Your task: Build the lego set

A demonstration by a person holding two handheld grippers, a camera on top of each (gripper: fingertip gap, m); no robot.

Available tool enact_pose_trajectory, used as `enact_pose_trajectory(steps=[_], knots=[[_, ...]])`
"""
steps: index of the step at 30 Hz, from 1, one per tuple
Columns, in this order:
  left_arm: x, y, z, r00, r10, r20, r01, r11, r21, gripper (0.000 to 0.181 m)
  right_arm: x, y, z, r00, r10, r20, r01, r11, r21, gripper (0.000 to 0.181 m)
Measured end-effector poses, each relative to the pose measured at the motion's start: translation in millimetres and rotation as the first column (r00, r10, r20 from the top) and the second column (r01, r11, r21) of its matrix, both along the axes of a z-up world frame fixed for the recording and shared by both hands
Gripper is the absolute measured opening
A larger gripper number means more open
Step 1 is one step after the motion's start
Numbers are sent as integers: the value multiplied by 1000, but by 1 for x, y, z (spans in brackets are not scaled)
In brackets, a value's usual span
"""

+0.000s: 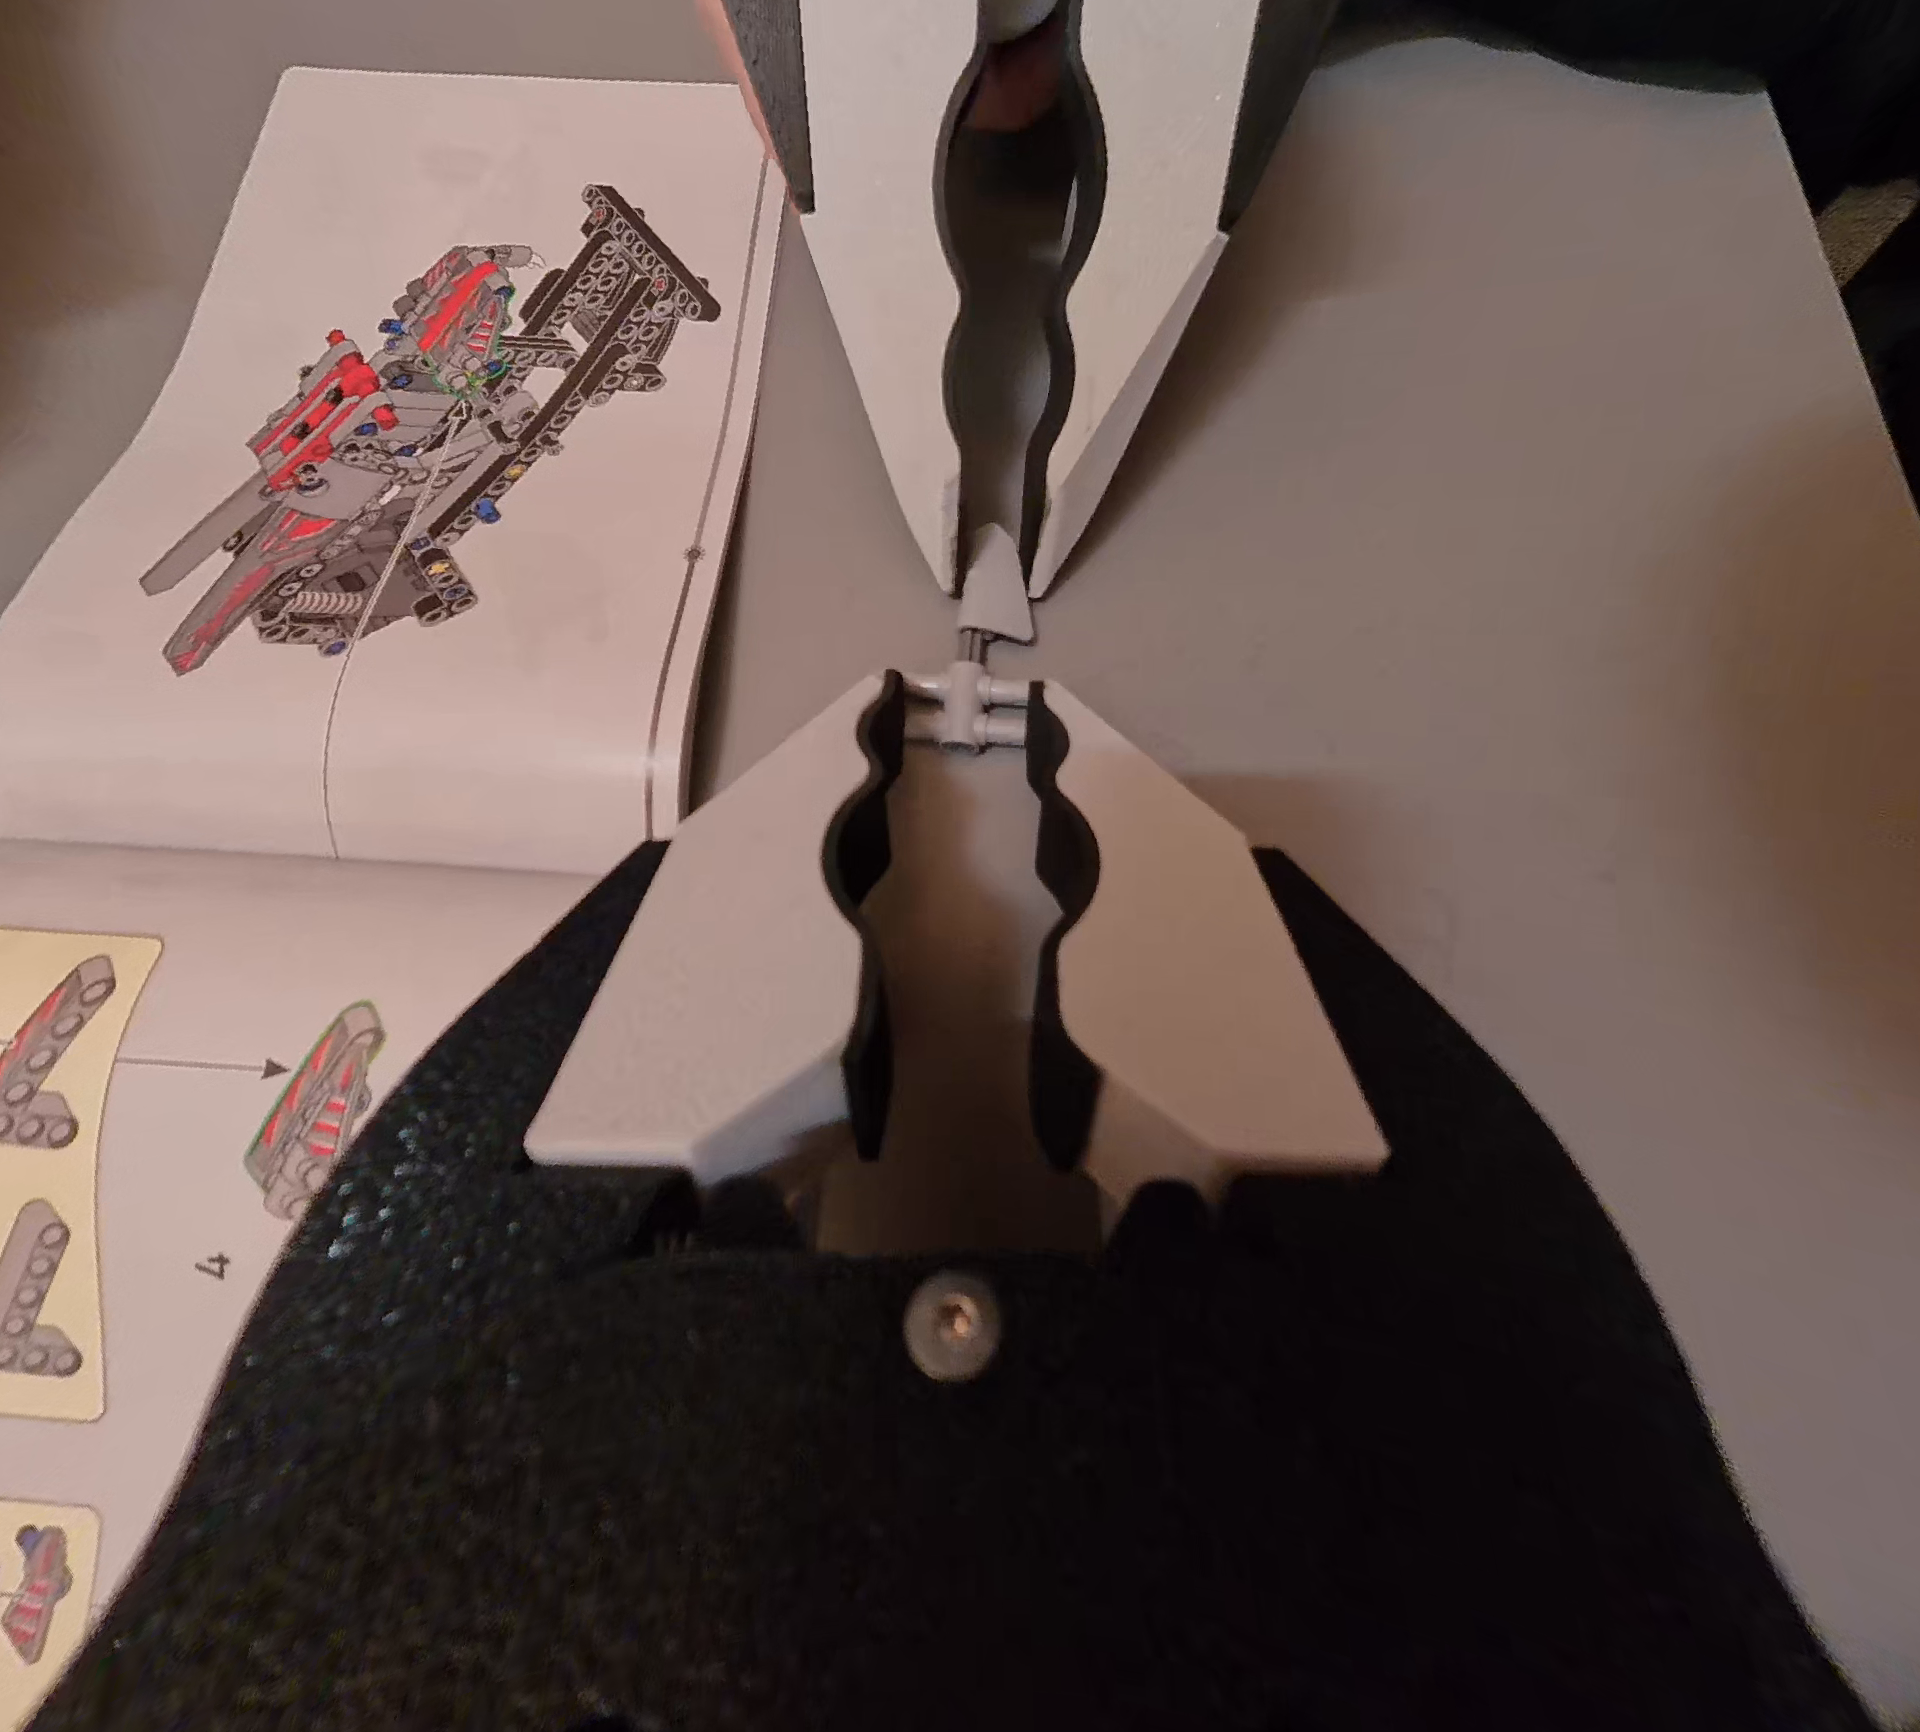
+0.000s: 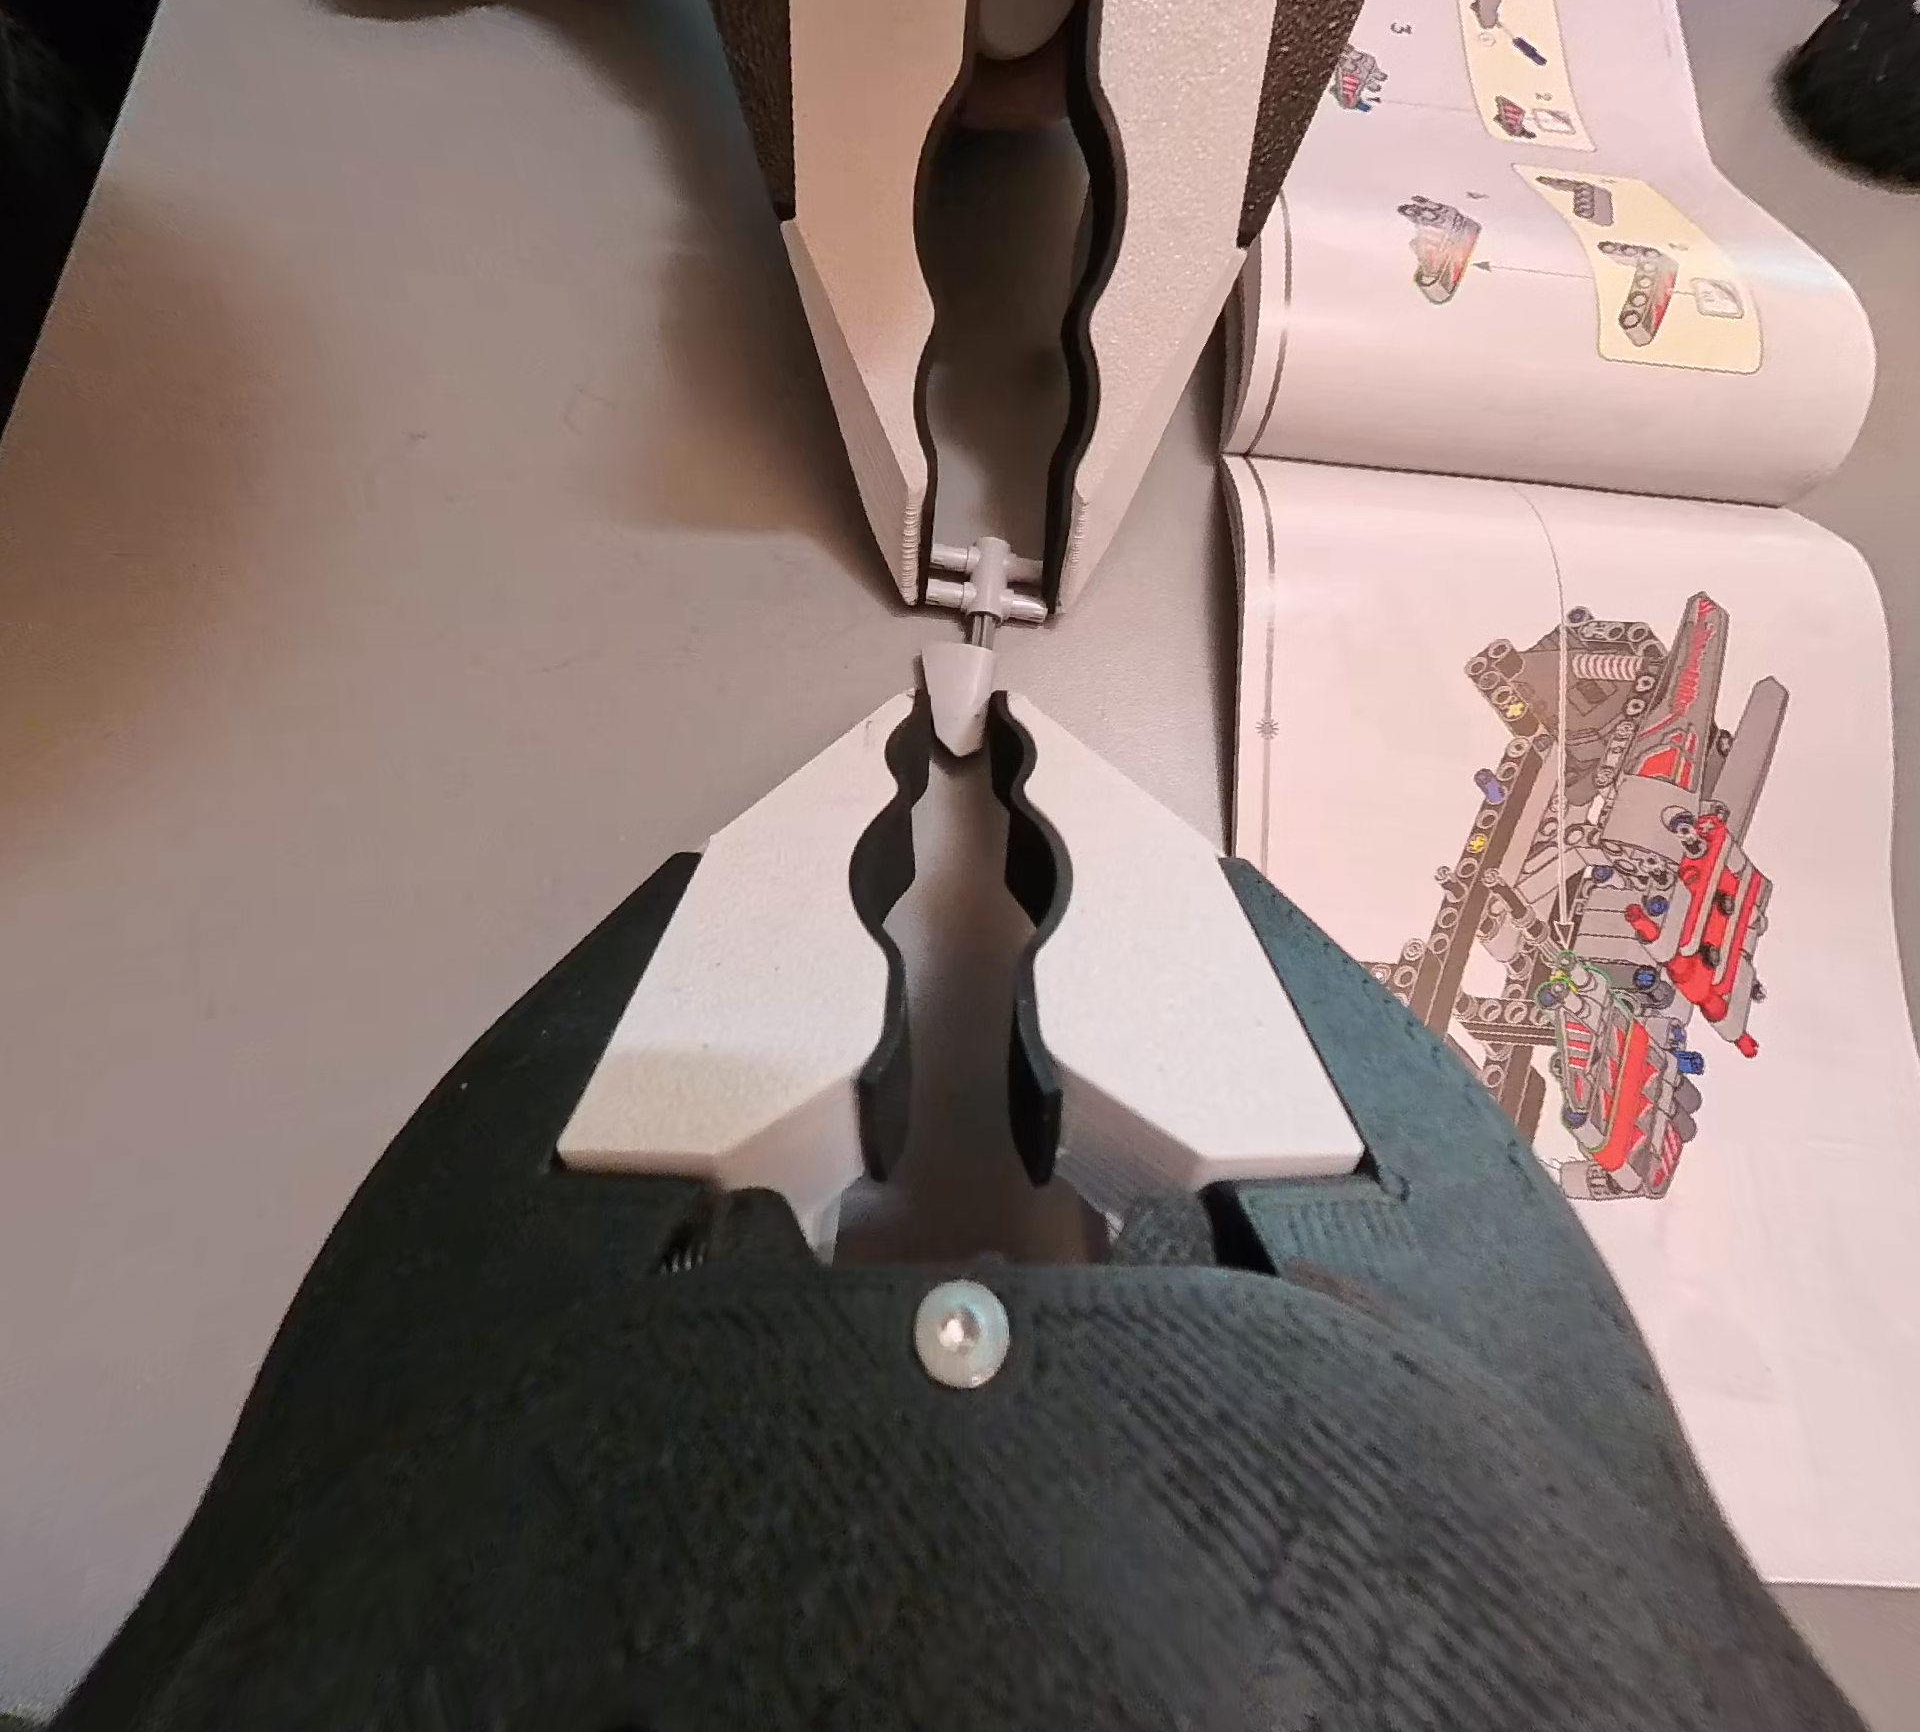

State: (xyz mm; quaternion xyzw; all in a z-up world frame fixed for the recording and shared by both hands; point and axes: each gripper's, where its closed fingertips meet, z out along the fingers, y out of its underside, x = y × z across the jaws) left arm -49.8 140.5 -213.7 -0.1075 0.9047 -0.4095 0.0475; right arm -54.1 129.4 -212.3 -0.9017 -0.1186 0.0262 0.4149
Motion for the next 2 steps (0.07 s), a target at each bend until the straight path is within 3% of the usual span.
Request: enact_pose_trajectory(steps=[1,2], knots=[[0,0,0,1000,1,4,-1,1000,-1,21,0,0,0,1000,2,-2,-2,1000,-1,9],[1,0,0,1000,-2,10,2,1000,0,21,0,0,0,1000,4,-2,-4,1000,-1,9]])
